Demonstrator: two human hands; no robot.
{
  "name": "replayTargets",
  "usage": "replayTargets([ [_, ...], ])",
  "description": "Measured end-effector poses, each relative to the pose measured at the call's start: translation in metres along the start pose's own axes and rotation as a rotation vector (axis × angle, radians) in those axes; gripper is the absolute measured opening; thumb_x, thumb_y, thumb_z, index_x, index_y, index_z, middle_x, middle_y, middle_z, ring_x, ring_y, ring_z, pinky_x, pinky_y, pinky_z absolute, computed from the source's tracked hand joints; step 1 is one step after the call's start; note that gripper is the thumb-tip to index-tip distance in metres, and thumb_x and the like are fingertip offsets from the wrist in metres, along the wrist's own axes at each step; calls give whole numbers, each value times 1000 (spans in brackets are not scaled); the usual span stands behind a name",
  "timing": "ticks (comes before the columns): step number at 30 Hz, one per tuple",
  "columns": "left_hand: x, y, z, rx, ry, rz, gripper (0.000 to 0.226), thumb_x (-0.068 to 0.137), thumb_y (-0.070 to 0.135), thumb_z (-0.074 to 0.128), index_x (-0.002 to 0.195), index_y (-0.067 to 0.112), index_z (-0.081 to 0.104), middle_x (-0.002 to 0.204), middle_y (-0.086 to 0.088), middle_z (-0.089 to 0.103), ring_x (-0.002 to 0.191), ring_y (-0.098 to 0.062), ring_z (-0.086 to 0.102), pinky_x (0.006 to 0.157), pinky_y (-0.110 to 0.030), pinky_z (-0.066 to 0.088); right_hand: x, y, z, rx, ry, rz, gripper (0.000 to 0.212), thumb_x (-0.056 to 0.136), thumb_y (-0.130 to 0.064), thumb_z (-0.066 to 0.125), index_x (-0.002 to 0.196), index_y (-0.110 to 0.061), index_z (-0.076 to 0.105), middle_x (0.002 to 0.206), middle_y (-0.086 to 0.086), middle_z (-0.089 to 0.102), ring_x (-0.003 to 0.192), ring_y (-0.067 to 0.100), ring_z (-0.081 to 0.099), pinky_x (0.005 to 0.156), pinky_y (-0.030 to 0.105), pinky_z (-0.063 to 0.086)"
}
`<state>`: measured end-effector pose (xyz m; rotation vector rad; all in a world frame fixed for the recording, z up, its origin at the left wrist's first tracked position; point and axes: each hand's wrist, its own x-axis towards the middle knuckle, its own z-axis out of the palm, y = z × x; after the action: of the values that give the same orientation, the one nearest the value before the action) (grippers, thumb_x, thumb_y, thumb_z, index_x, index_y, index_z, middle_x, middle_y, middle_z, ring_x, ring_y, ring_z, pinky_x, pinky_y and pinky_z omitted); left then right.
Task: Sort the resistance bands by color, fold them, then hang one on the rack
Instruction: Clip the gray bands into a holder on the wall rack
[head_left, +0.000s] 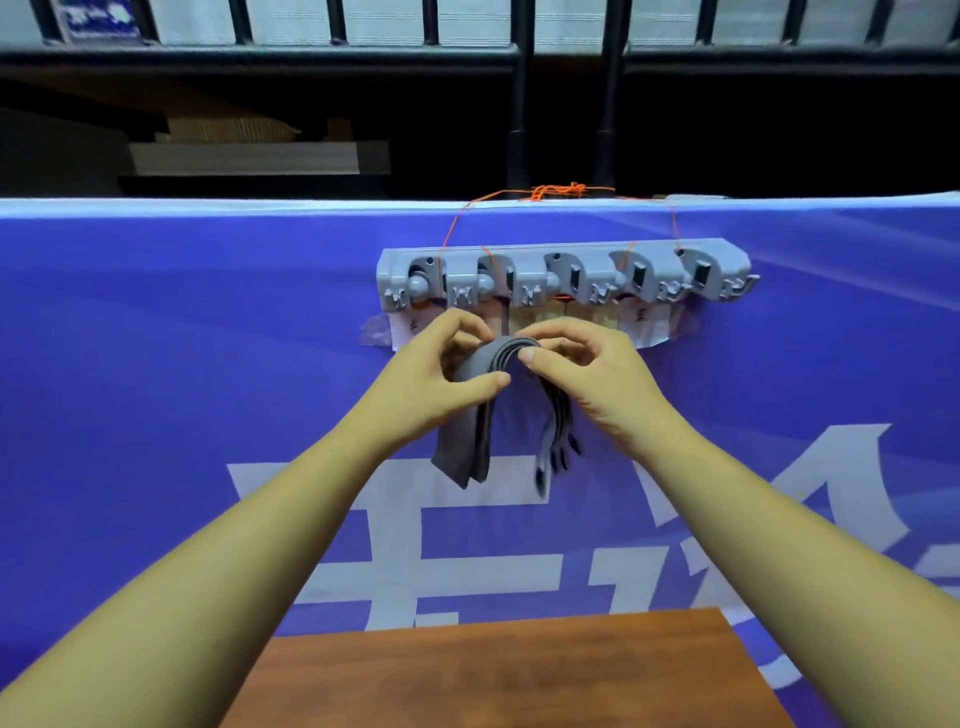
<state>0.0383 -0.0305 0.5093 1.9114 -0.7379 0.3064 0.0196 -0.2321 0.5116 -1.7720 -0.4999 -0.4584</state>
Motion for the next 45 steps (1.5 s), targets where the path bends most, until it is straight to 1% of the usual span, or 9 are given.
replayTargets([
  [3, 15, 7, 22, 23, 24, 34, 25, 78, 35, 69, 101, 29, 59, 94, 6, 71, 92, -24, 65, 91, -49, 52, -4, 3, -28, -37, -3, 10, 16, 87, -12, 72, 103, -12, 74, 94, 12, 73, 82, 12, 62, 80, 23, 51],
  [7, 37, 19, 54, 45, 36, 71, 20, 80, 37, 64, 99, 32, 62, 95, 6, 72, 93, -24, 67, 88, -51, 53, -1, 8, -69, -123, 18, -29, 15, 87, -13, 71, 102, -15, 74, 97, -1, 75, 92, 10, 68, 86, 26, 53],
  [15, 78, 38, 90, 134, 173, 154, 23, 81, 35, 64, 102, 29, 68, 98, 14, 70, 93, -4, 67, 86, -30, 55, 17, 18, -118, -160, 106, -68, 17, 88, -14, 69, 104, -17, 75, 97, -6, 75, 94, 9, 69, 88, 24, 52],
  [23, 106, 28, 98, 171, 299, 123, 27, 82, 46, 61, 105, 34, 67, 107, 13, 69, 103, -4, 63, 94, -34, 52, 52, 27, -113, -128, 152, -69, 19, 88, -23, 67, 105, -18, 74, 96, -4, 75, 93, 9, 70, 91, 31, 54],
  [28, 104, 16, 107, 178, 278, 122, 27, 89, 31, 59, 114, 38, 64, 113, 14, 70, 108, -2, 63, 98, -35, 51, 54, 42, -104, -194, 175, -63, 16, 90, -23, 67, 105, -24, 72, 96, -11, 73, 92, -2, 67, 87, 20, 51],
  [30, 102, 10, 111, 137, 250, 115, 29, 90, 28, 57, 114, 42, 61, 114, 15, 70, 108, -2, 64, 97, -38, 52, 53, 48, -103, -189, 154, -53, 18, 91, -22, 66, 108, -24, 70, 99, -8, 73, 92, 0, 67, 87, 20, 50],
  [36, 110, 9, 115, 191, 316, 164, 30, 94, 25, 54, 122, 30, 63, 116, 11, 67, 110, -7, 62, 99, -36, 49, 54, 53, -103, -144, 166, -96, 23, 94, -20, 61, 115, -28, 65, 102, -7, 72, 97, 3, 66, 88, 22, 51],
  [41, 106, 2, 120, 253, 324, 181, 32, 95, 16, 56, 126, 24, 63, 117, 14, 60, 116, -5, 55, 101, -20, 42, 52, 65, -98, -165, 121, -84, 25, 93, -18, 62, 114, -32, 60, 113, -15, 67, 110, 1, 61, 98, 32, 51],
  [45, 105, -3, 121, 202, 339, 166, 32, 96, 22, 59, 128, 22, 63, 124, 6, 55, 120, 0, 49, 104, -15, 36, 52, 63, -97, -137, 143, -84, 25, 92, -19, 65, 115, -28, 63, 114, -13, 67, 111, 2, 61, 100, 30, 49],
])
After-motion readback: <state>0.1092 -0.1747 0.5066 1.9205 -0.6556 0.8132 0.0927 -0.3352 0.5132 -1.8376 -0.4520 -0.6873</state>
